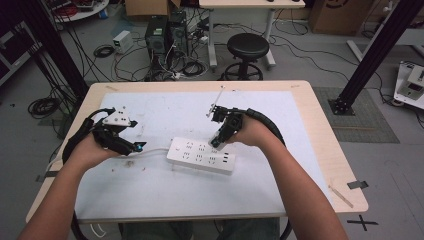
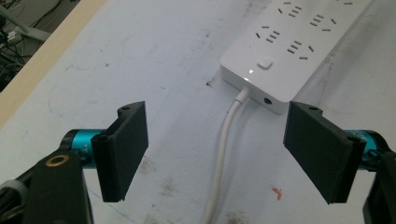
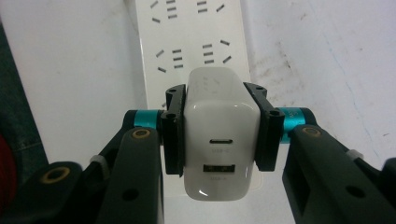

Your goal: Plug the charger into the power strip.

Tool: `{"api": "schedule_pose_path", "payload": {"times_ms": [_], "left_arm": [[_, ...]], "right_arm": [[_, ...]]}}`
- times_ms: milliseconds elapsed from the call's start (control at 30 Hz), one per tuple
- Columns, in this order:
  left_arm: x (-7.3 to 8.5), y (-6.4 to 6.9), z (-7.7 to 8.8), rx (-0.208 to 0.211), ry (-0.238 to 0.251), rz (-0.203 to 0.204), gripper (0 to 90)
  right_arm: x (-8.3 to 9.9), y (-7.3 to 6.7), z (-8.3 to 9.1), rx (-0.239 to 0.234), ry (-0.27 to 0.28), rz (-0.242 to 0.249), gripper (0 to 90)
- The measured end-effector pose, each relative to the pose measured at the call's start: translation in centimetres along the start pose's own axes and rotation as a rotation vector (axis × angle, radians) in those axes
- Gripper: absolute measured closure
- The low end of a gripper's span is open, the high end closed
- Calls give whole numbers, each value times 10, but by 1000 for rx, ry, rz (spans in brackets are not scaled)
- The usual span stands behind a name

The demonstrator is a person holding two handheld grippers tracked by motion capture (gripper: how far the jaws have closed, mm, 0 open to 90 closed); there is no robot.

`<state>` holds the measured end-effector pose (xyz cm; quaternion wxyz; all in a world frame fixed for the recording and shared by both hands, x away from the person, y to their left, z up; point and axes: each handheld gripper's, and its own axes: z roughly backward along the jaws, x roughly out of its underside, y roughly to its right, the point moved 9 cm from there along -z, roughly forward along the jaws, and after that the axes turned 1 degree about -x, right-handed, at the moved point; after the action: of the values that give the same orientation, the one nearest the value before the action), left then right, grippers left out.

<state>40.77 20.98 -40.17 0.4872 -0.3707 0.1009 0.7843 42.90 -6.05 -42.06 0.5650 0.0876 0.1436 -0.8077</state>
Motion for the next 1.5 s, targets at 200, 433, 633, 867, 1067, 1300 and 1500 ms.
{"api": "schedule_pose_path", "payload": {"times_ms": [200,433,633,867,1067,1300,1500], "left_arm": [[4,0,-4,5,-8,2,221],[7,-1,-5,6,-8,4,221],[8,0,-2,6,11,13,221],[12,-1,-3,8,11,15,221],[14,-1,-6,8,4,18,221],[14,0,-10,11,-10,13,221],[16,-1,-9,10,-17,7,221]], "right_arm": [[0,3,-6,13,-49,21,634],[-4,2,-11,38,-141,85,634],[-8,1,-18,56,-231,120,634],[-10,0,-24,60,-274,132,634],[-14,-1,-26,61,-319,169,634],[-20,-8,-30,125,-401,207,636],[-17,-5,-36,129,-403,191,637]]}}
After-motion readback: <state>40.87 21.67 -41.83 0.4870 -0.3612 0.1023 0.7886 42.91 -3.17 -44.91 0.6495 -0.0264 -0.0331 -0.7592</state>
